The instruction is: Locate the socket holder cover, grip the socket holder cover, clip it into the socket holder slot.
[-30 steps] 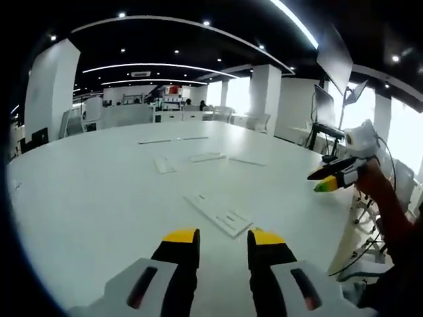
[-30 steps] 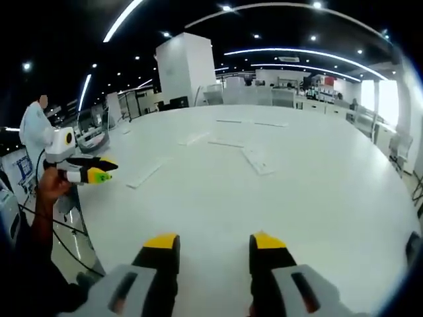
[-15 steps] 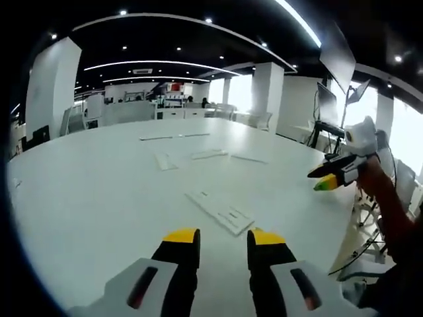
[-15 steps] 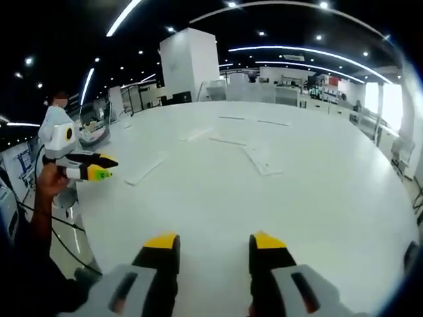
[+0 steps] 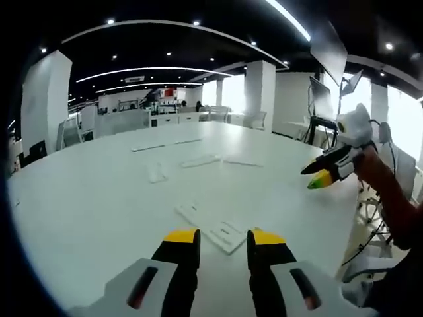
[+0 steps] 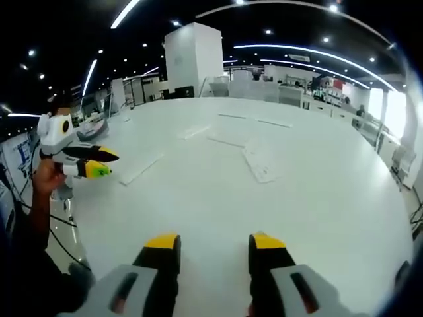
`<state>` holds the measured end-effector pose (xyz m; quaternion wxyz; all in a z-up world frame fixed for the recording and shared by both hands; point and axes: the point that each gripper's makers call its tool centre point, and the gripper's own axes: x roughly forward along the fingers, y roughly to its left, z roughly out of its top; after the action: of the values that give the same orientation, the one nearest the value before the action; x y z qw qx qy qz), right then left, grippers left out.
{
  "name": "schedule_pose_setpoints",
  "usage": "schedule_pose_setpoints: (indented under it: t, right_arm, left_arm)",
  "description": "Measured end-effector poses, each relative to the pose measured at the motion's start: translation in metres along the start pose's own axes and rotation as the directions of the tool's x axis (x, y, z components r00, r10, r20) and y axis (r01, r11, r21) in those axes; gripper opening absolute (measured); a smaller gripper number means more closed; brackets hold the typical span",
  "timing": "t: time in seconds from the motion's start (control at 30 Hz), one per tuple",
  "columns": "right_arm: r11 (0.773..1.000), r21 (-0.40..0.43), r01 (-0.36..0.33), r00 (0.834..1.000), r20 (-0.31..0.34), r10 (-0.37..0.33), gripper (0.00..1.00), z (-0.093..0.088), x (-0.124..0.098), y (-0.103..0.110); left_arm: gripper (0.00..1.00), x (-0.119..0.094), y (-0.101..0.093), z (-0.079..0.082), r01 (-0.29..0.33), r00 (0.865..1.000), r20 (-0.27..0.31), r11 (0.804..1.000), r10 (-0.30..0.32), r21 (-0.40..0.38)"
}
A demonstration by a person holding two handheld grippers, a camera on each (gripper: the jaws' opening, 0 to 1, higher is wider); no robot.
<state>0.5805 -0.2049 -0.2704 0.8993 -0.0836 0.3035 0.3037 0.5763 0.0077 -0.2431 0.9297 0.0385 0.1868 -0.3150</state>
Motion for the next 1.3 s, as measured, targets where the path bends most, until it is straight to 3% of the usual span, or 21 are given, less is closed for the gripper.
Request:
schedule_pose_setpoints:
  t: [0.3,0.73,0.9,1.3]
  right_arm:
    - [1.000,-0.024,-0.019,1.000,-0.005,0.019,0.42,0.016,0.004,-0.013]
    - [0.996,-0.090,-0.008,0.999,-0.052,0.003,0.41,0.028,0.009,-0.026]
    - [0.995,-0.101,-0.013,0.997,-0.073,0.006,0.41,0.037,0.018,-0.036]
    - [0.992,-0.124,-0.036,0.994,-0.110,0.022,0.41,0.037,0.019,-0.026]
  left_arm:
    - [0.29,0.021,-0.008,0.009,0.046,0.999,0.015,0.999,-0.046,-0.021]
    - [0.29,0.042,-0.009,0.016,0.052,0.999,0.013,0.999,-0.052,-0.006]
    - [0.29,0.050,0.004,0.017,0.047,0.999,0.009,0.999,-0.047,-0.008]
    - [0.29,0.058,-0.011,0.013,0.048,0.999,0.001,0.999,-0.048,-0.005]
